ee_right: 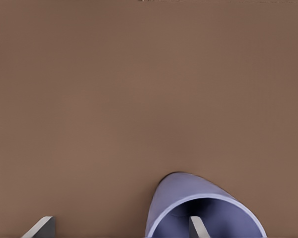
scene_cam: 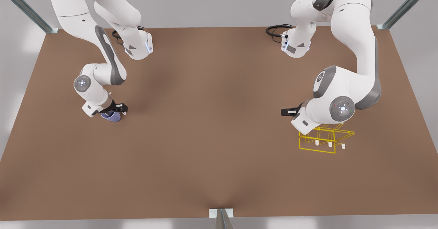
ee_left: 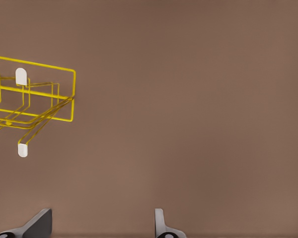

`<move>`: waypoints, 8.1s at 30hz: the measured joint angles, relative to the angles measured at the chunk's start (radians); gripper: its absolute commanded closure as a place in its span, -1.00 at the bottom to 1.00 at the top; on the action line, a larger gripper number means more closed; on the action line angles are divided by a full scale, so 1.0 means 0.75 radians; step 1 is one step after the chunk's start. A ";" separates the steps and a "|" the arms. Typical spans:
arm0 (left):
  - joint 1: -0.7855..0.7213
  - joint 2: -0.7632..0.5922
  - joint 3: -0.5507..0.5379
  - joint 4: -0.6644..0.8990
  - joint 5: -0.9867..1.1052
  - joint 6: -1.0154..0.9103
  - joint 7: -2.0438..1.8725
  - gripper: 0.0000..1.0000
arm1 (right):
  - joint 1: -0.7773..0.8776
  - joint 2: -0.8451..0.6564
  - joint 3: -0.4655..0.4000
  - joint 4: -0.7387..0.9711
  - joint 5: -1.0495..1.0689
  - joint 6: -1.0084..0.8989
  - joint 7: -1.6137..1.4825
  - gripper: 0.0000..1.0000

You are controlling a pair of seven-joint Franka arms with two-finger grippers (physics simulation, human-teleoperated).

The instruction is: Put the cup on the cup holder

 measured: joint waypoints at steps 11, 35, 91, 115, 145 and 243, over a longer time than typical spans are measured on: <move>0.000 0.000 0.001 -0.002 0.000 0.000 -0.005 -1.00 | -0.028 0.073 0.005 -0.002 -0.015 0.030 -0.001 0.45; 0.000 -0.003 0.001 -0.016 0.004 -0.030 -0.006 -1.00 | 0.171 0.114 0.192 0.367 0.101 -0.190 0.010 0.57; -0.064 0.051 0.000 -0.008 -0.008 -0.025 -0.117 -1.00 | 1.759 1.108 -0.778 1.476 2.857 -0.215 -0.047 0.57; -0.405 0.325 0.016 0.011 0.053 0.742 -1.724 -1.00 | 1.583 0.946 -0.780 1.175 2.863 -0.327 -0.484 -1.00; -0.485 0.485 0.060 -0.061 0.329 0.854 -2.865 -1.00 | 0.195 -0.206 -0.077 0.948 0.108 -1.305 -0.260 -1.00; -0.721 0.435 0.041 -0.344 1.650 -0.536 -3.132 -0.60 | 0.147 0.020 -0.027 1.192 0.018 -1.220 -0.235 -1.00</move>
